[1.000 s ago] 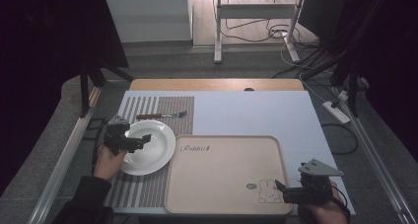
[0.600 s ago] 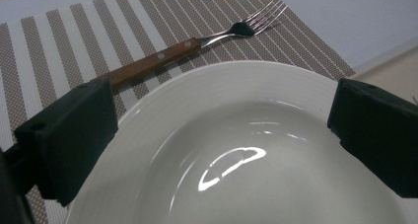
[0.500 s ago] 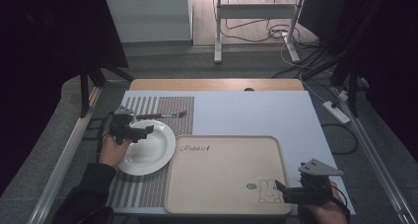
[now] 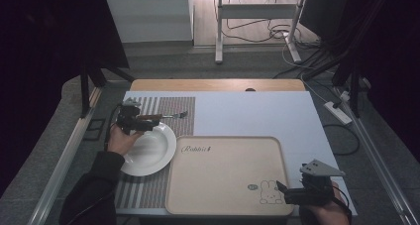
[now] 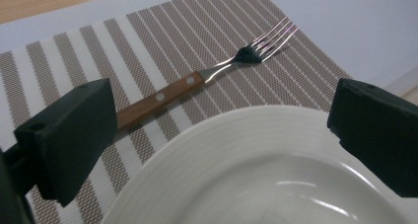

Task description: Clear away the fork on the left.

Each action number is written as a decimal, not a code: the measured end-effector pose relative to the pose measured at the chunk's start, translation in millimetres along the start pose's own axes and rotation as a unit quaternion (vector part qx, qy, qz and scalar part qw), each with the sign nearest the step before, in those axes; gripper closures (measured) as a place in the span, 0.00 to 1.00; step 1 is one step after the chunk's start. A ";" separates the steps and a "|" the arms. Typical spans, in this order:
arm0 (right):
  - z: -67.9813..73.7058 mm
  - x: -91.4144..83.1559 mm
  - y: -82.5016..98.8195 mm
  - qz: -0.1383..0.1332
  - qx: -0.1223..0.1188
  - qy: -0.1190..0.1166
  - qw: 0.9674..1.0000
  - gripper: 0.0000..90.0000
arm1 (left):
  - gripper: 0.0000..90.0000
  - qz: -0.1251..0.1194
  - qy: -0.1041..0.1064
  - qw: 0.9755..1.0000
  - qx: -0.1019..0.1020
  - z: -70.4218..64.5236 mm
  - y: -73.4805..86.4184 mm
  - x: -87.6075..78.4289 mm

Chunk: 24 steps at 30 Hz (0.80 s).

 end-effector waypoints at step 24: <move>0.0 -0.4 0.1 -0.003 -0.001 -0.006 1.000 0.00 | 0.99 0.083 -0.009 0.996 0.036 31.5 -20.1 29.8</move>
Point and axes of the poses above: each handheld gripper's, and its own axes: x roughly forward along the jaws, y roughly out of its underside, z roughly to its left, the point moved 3 cm from there along x, roughly forward along the jaws, and after that the axes turned 6 degrees about -y, right-handed, at the moved point
